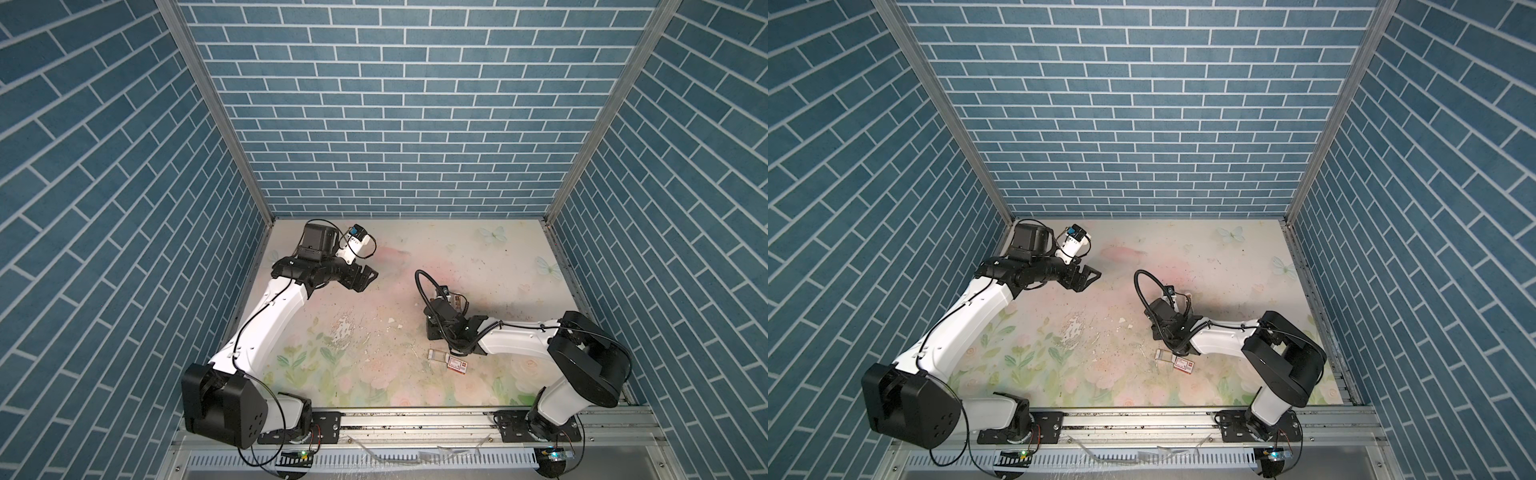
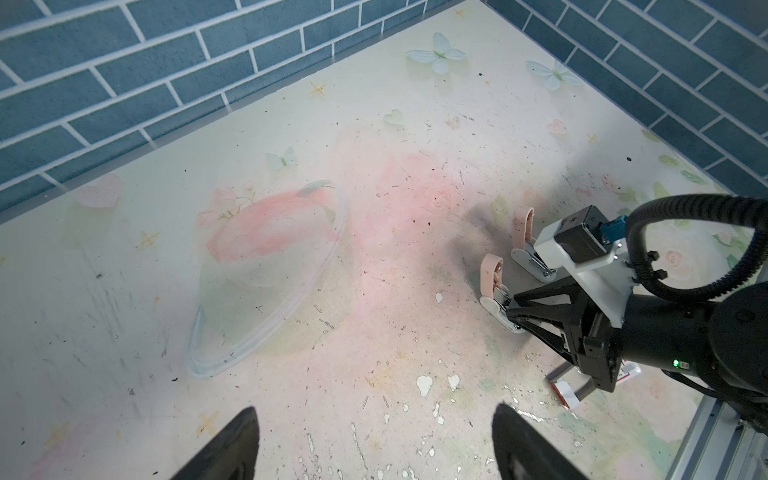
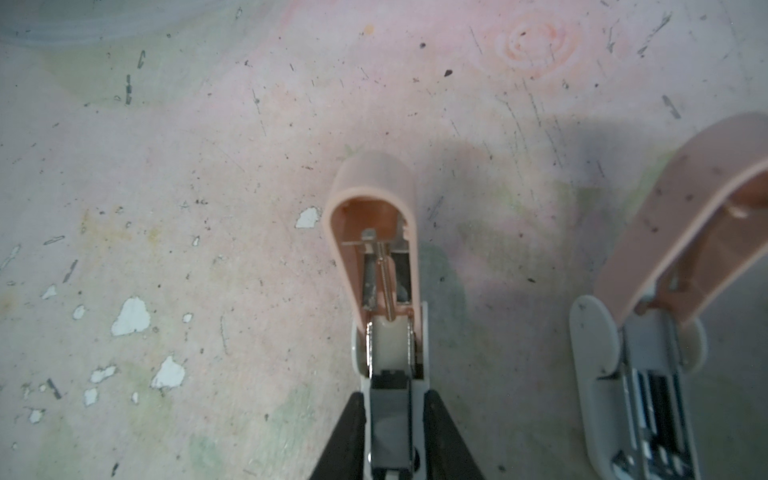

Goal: Load the staples into the stapler

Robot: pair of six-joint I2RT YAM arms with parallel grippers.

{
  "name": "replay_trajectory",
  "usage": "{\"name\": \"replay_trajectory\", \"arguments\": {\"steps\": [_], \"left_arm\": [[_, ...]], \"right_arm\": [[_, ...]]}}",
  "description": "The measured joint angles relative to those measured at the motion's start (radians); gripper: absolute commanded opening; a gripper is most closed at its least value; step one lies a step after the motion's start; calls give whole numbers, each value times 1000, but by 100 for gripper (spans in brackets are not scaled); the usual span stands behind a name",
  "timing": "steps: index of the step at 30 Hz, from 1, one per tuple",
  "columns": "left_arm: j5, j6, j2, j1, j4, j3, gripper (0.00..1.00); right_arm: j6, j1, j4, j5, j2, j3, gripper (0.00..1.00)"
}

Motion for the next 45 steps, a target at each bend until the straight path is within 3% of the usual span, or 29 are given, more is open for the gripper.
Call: {"name": "replay_trajectory", "arguments": {"steps": [12,24,45], "left_arm": [[0,0,-5,0,1,-2,89],[-3,0,-14,0,4,-7,89],[-3,0,-14,1,5,-7,89]], "right_arm": [[0,1,-25,16,-2,11,37],[-15,0,-76,38,-97,43,34],[-14,-5,-89,46,-43,48,30]]}}
